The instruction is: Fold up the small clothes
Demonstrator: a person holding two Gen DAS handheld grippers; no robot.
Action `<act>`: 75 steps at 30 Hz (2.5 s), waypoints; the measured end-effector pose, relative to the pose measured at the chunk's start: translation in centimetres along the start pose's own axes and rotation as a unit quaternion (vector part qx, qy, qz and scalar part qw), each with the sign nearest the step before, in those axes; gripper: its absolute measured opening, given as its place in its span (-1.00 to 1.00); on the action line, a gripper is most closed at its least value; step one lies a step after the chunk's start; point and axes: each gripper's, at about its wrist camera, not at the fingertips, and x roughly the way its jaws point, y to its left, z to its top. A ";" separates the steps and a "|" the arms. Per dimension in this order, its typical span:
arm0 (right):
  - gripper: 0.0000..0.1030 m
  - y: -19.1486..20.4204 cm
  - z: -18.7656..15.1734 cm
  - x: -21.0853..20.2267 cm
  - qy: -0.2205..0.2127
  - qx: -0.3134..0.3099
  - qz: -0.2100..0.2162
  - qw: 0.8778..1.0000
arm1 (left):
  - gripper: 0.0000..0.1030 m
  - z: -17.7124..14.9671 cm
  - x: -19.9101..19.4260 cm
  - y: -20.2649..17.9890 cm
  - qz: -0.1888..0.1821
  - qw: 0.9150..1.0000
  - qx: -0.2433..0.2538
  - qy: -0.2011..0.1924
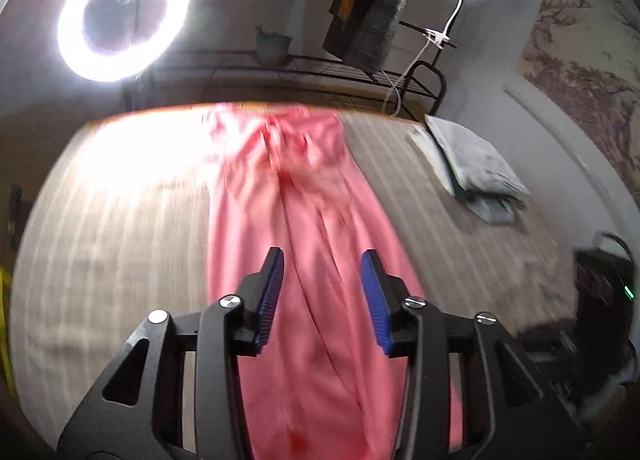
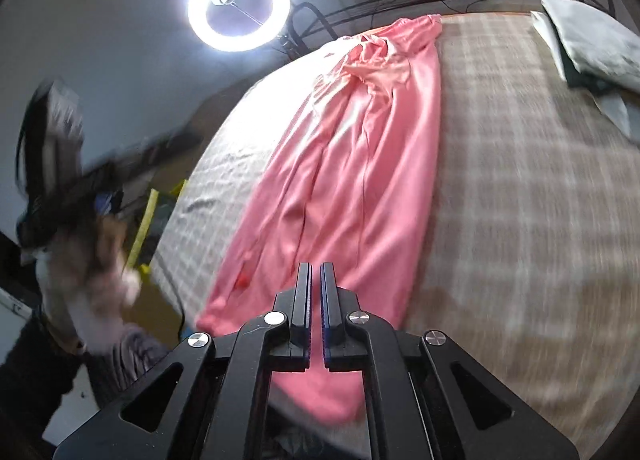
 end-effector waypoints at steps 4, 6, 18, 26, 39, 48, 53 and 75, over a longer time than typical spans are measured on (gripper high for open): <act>-0.94 0.2 4.0 1.9 0.003 -0.044 -0.033 0.998 | -0.19 5.5 5.8 2.7 0.011 1.000 -0.013 -0.002; -0.94 -0.5 6.0 3.2 -0.002 -0.066 -0.054 0.996 | -0.19 7.9 9.1 4.0 0.007 1.000 -0.017 0.000; -0.94 -13.6 15.1 8.9 -0.052 0.093 -0.006 0.994 | -0.19 17.2 25.5 3.8 0.008 0.998 0.048 0.042; -0.43 -17.1 18.3 11.0 -0.077 0.132 0.012 0.988 | 0.15 19.6 31.7 -0.8 -0.022 0.989 0.122 0.086; -1.00 -15.3 20.4 14.2 -0.055 0.091 -0.026 0.994 | -1.00 20.1 32.6 0.0 0.018 0.993 0.110 0.049; -1.00 -16.1 20.5 14.3 -0.079 0.119 -0.038 0.989 | 0.06 20.7 32.8 0.3 -0.021 0.992 0.103 0.067; -1.00 -16.6 19.6 13.3 -0.078 0.127 -0.026 0.988 | -0.50 19.3 34.2 -1.1 -0.022 0.986 0.131 0.099; -1.00 -16.0 18.7 11.7 -0.092 0.113 -0.073 0.987 | -0.10 19.5 28.3 5.4 0.025 0.992 0.099 0.072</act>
